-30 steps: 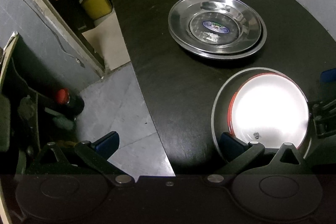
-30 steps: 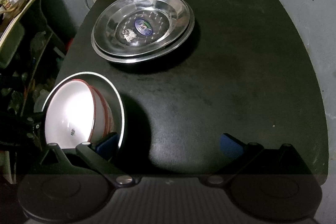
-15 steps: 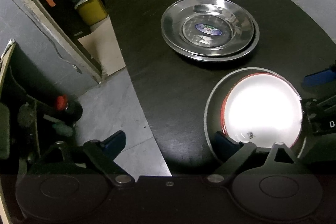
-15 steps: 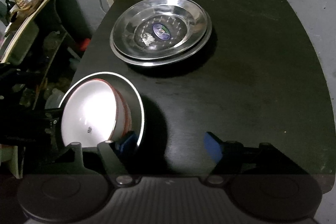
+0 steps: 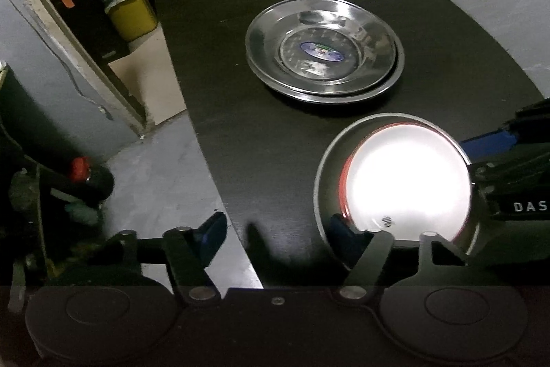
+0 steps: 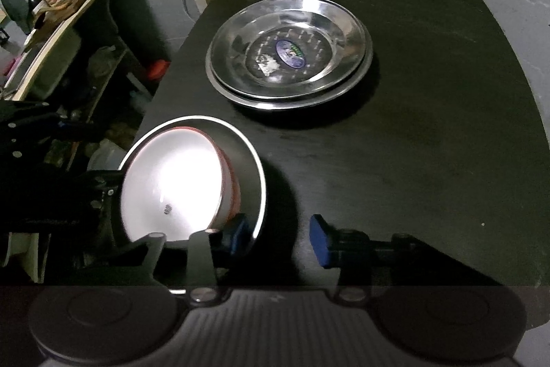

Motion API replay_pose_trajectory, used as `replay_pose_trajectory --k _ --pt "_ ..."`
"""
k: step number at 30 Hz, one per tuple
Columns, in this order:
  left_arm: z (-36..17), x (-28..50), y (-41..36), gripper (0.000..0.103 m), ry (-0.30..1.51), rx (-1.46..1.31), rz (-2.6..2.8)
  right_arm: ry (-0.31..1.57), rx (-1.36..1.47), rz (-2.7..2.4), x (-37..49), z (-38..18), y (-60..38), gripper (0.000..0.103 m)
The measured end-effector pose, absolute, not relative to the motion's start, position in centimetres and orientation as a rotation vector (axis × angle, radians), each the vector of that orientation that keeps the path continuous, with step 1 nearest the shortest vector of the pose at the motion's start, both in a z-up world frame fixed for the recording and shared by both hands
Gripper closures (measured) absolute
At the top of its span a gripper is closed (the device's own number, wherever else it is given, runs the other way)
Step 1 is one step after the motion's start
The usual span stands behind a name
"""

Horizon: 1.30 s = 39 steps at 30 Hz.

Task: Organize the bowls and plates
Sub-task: 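Close the left tool on the steel bowl rim, then lift the steel bowl with nested white bowls toward the steel plates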

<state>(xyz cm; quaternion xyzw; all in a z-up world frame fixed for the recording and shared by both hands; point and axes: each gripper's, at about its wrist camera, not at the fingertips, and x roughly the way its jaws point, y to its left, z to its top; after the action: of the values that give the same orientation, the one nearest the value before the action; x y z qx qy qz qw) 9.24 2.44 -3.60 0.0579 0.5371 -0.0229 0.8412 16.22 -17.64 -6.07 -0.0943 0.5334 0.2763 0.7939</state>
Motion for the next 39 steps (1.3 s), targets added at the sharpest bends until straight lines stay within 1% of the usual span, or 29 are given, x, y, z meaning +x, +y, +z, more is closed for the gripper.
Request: replay_pose_trajectory --k 5,7,10,12,15,19,24,29,39 --pt "-3.53 9.07 2.47 0.061 1.134 0.082 -0.112 1.147 -0.197 0.618 16.07 -5.93 -17.43 0.076" --pt "-3.58 9.03 2.26 0.064 1.133 0.083 -0.130 1.142 -0.200 0.623 16.01 -5.87 -17.31 0.083" --pt "-3.50 8.86 2.06 0.070 1.132 0.085 -0.148 1.141 -0.201 0.631 15.94 -5.82 -17.16 0.089" --pt "-3.46 8.78 2.06 0.071 1.132 0.083 -0.155 1.142 -0.201 0.636 15.98 -5.84 -17.06 0.090" --pt "-3.42 8.79 2.12 0.074 1.132 0.077 -0.163 1.145 -0.193 0.637 16.04 -5.86 -17.09 0.090" --pt "-3.37 8.85 2.01 0.082 1.132 0.077 -0.180 1.155 -0.175 0.639 16.22 -5.91 -17.27 0.090" --pt "-3.36 8.94 1.91 0.085 1.132 0.080 -0.187 1.154 -0.179 0.640 16.22 -5.92 -17.17 0.090" --pt "-3.39 9.02 1.73 0.091 1.134 0.080 -0.198 1.154 -0.179 0.640 16.23 -5.91 -17.19 0.090" --pt "-3.36 9.09 1.77 0.093 1.127 0.074 -0.199 1.157 -0.173 0.642 16.28 -5.93 -17.19 0.089"
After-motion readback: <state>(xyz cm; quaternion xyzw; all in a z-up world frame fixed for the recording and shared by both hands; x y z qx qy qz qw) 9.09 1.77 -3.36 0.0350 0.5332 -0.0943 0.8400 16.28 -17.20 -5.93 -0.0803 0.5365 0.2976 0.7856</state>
